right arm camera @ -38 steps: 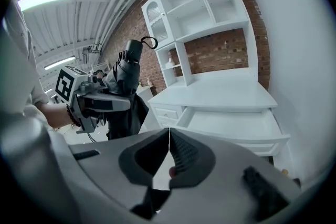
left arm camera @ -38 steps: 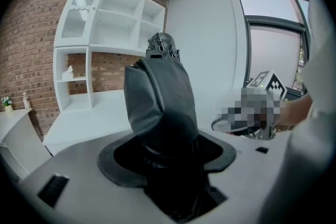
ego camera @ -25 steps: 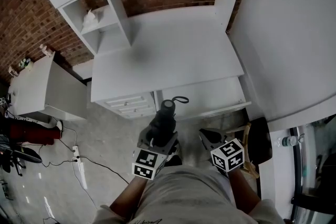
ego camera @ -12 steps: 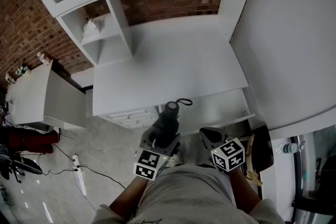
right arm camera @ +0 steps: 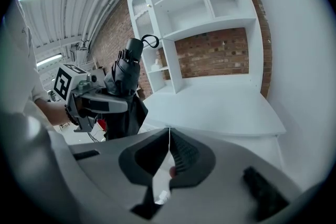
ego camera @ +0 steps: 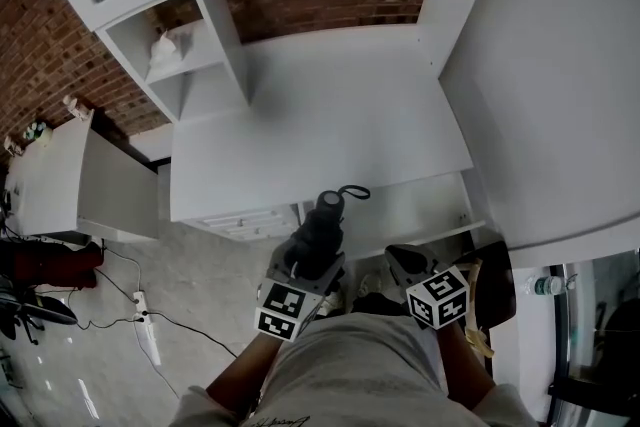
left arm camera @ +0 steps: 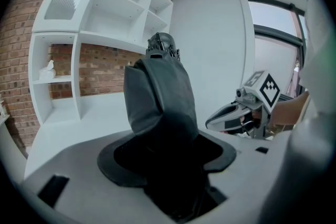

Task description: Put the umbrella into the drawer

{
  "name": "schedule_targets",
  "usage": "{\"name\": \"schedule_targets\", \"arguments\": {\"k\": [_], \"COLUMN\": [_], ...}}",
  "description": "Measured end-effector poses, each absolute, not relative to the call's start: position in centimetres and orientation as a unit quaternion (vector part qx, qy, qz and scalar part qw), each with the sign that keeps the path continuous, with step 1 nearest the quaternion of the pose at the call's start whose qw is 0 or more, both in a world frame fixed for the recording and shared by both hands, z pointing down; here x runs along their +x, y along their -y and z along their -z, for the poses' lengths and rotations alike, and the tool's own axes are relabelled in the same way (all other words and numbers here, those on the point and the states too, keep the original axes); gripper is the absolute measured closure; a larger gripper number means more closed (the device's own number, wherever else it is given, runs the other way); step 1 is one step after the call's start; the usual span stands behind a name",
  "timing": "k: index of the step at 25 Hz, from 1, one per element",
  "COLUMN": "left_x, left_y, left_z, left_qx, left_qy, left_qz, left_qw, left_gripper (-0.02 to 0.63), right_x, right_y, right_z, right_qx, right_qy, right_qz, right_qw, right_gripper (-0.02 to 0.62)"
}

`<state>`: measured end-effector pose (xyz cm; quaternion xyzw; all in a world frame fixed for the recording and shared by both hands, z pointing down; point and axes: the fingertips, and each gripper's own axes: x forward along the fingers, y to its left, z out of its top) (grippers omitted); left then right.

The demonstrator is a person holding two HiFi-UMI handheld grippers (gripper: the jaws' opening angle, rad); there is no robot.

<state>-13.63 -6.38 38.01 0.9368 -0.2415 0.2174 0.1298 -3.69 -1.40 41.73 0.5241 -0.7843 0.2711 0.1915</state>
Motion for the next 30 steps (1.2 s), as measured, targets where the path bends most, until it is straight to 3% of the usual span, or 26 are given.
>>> {"name": "schedule_targets", "arguments": {"k": [30], "left_x": [-6.1], "left_y": [11.7], "left_z": [-41.6], "left_qx": [0.919], "left_qy": [0.251], "left_qz": [-0.291], "left_qw": [0.088], "left_gripper": [0.322], "right_x": [3.5], "right_y": [4.9], "right_z": [-45.1], "right_qx": [0.495], "right_qy": [0.794], "right_qz": [-0.31], "right_qw": [0.17], "right_gripper": [0.567]}}
